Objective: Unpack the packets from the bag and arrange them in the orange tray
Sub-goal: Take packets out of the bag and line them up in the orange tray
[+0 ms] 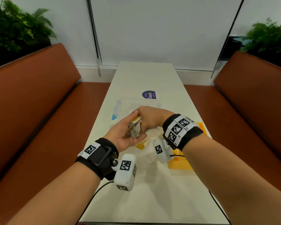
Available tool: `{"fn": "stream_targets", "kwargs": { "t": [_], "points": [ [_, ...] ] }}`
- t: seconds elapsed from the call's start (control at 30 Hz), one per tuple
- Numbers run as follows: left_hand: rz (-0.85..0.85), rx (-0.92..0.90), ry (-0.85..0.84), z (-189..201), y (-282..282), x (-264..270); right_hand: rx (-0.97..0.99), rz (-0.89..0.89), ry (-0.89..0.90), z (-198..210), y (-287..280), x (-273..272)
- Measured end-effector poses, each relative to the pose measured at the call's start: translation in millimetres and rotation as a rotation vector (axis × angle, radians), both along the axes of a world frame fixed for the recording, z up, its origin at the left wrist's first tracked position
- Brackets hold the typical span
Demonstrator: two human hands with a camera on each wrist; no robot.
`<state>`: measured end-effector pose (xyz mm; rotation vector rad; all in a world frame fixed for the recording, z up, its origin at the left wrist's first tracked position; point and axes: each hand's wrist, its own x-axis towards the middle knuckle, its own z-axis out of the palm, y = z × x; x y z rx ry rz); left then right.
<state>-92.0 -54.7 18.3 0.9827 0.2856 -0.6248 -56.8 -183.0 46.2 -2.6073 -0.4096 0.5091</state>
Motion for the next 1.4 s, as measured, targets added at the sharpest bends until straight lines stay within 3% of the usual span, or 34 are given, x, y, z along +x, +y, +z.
{"fn": "stream_targets", "kwargs": {
  "t": [0.47,0.7,0.8,1.0,1.1,1.2,1.3,1.4],
  "points": [
    [0.069,-0.007,0.044,-5.4,-5.5,7.8,0.189,-0.054,0.053,-6.0,-20.9,5.0],
    [0.016,-0.001,0.026,-2.0,-3.6,3.8,0.342,-0.100,0.235,1.6,-35.9,-2.0],
    [0.006,-0.015,0.019,-0.6,-3.7,2.2,0.462,-0.216,0.275,1.6,-47.4,-6.6],
    [-0.005,0.002,-0.010,-1.2,-6.4,1.8,0.824,-0.743,0.219,-18.6,-59.3,-7.9],
    [-0.009,0.044,-0.025,-3.5,-10.5,1.2,0.973,-0.826,0.236,-22.5,-51.3,-8.6],
    [-0.020,0.096,-0.038,-7.4,-15.0,1.1,1.055,-0.822,0.013,-24.9,-35.4,-3.2],
    [-0.047,0.090,-0.042,-7.5,-17.3,-0.3,0.904,-0.778,-0.417,-32.2,-16.7,-1.7],
    [-0.019,0.060,-0.031,-4.6,-16.7,-1.3,0.798,-0.594,-0.736,-42.0,-1.2,-8.5]
  ]
}}
